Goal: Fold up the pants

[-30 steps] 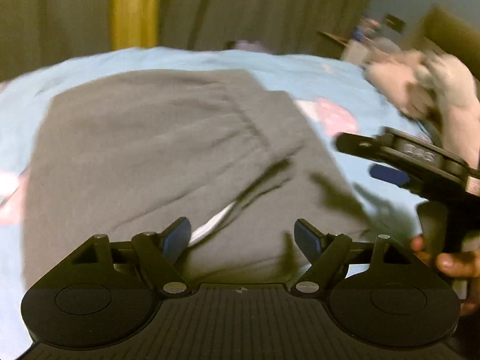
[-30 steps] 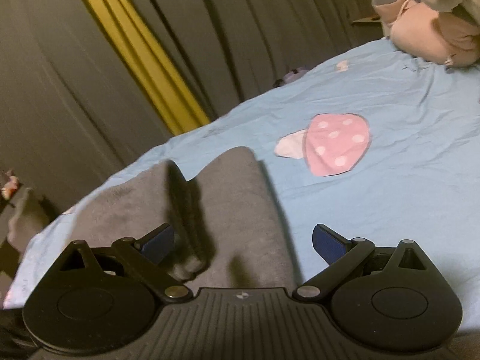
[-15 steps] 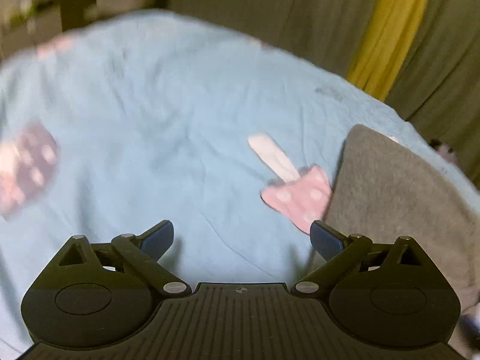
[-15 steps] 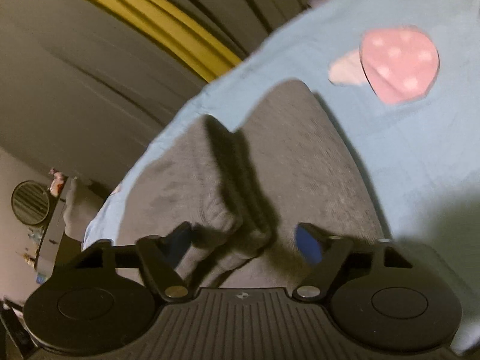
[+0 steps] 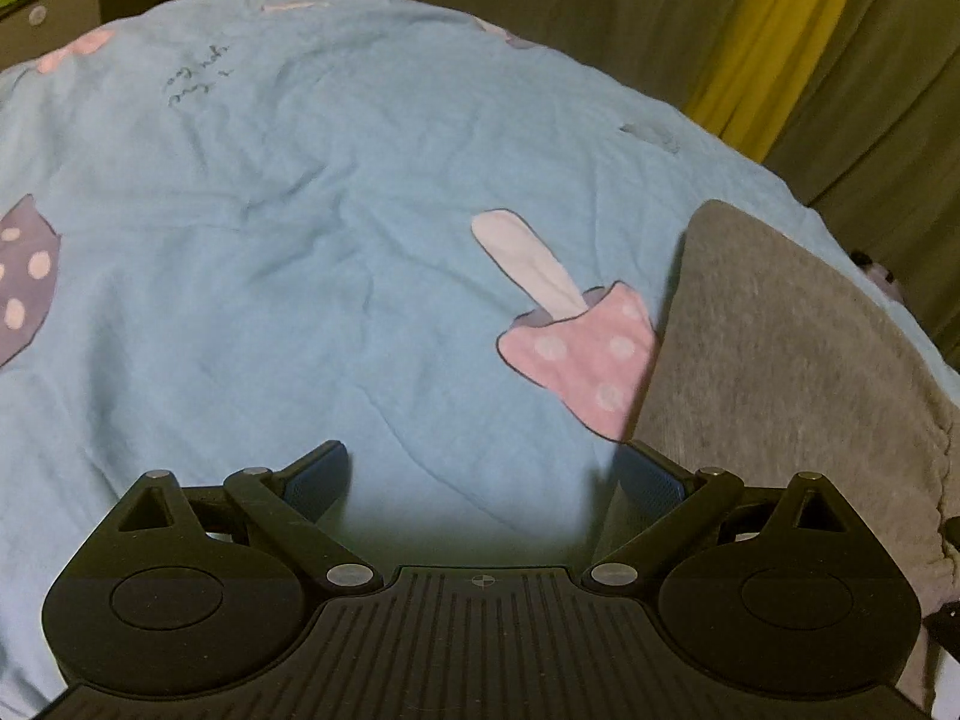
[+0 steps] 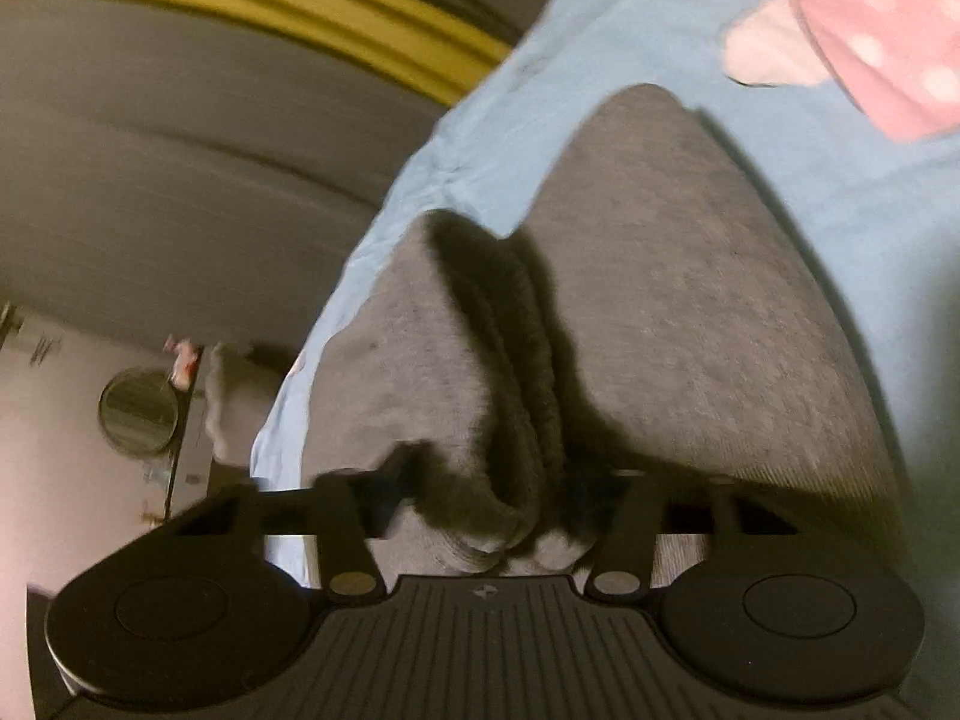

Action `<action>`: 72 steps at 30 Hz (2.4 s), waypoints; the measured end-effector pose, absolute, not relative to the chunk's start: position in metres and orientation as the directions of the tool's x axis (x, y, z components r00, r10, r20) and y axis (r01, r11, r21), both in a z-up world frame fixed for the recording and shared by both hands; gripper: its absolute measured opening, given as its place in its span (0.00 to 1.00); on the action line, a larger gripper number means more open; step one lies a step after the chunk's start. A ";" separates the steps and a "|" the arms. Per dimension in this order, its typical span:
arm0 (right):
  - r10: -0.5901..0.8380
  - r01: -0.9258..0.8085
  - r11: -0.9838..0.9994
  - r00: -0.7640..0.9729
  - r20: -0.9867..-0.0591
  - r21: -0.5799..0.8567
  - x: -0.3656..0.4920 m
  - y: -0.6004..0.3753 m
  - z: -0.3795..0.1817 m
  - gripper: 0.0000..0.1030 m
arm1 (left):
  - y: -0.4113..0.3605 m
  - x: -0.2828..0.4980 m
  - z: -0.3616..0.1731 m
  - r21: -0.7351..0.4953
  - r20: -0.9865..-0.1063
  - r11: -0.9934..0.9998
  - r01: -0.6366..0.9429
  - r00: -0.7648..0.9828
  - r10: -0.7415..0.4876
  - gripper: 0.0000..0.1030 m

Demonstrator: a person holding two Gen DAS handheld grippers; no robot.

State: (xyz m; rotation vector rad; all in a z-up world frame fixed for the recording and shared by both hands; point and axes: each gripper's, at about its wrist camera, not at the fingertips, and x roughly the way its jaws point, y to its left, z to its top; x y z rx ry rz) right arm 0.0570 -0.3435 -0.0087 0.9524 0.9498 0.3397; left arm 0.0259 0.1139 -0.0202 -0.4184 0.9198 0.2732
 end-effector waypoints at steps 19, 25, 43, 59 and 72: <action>0.582 0.110 0.620 0.600 -0.549 0.777 0.063 -0.298 0.025 0.39 | 0.094 0.005 -0.004 -0.309 -0.734 0.927 -0.212 0.673 -0.090 0.97; 0.579 0.065 0.598 0.654 -0.487 0.799 0.060 -0.291 0.062 0.38 | 0.049 -0.014 0.014 -0.197 -0.676 0.979 0.045 0.718 -0.169 0.97; 0.599 -0.027 0.558 0.704 -0.381 0.829 0.039 -0.288 0.108 0.38 | 0.013 0.004 -0.010 -0.031 -0.816 0.997 0.076 0.575 -0.069 0.96; 0.527 0.082 0.576 0.723 -0.446 0.814 0.016 -0.323 0.083 0.38 | 0.044 0.005 -0.009 -0.129 -0.838 0.989 -0.073 0.541 -0.069 0.44; 0.496 0.083 0.616 0.732 -0.467 0.783 0.006 -0.321 0.084 0.38 | 0.042 0.000 -0.001 -0.115 -0.817 0.992 -0.058 0.574 -0.061 0.35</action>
